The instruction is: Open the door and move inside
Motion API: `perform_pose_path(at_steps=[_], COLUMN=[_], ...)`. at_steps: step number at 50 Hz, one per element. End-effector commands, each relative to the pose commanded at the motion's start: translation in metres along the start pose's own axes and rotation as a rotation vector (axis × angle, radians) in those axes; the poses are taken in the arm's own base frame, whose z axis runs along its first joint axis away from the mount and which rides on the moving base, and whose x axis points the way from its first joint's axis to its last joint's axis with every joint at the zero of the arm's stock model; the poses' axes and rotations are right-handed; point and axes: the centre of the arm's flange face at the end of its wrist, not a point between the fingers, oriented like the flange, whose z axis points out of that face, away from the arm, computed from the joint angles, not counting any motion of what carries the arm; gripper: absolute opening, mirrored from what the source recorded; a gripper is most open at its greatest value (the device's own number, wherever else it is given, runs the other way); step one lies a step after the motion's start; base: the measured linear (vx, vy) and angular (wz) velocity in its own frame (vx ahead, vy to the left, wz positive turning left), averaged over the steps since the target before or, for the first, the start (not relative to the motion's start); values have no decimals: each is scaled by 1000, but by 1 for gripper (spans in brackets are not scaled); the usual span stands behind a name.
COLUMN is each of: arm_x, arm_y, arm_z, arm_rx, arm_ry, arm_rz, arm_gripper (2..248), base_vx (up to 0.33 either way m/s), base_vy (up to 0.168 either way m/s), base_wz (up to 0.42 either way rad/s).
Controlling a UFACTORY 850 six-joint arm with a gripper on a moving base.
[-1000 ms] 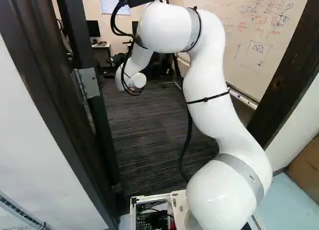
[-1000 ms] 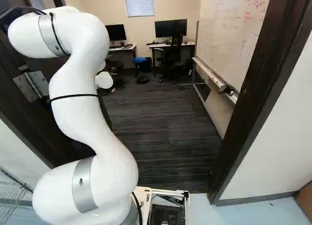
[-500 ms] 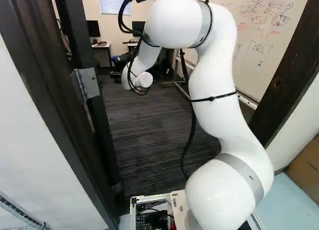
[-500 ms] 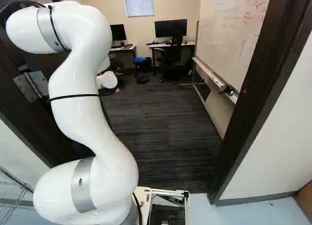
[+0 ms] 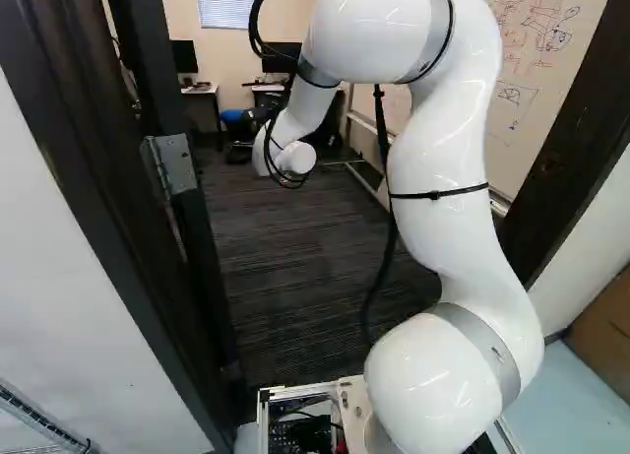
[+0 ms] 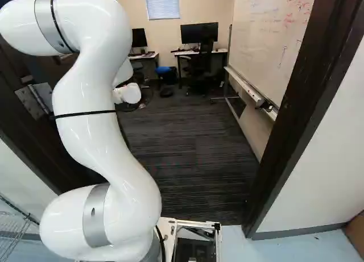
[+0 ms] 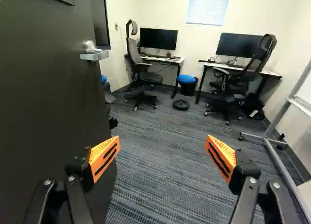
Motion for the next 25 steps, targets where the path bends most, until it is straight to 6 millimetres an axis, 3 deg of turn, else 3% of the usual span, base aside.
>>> perform_pose_path(at_steps=[25], arm_x=[-4], arm_y=[30], arm_z=[-46], arm_rx=[-91], arm_ry=[-28], arm_rz=[46], arm_gripper=[247], base_vx=[0], base_vy=[0], base_wz=[0])
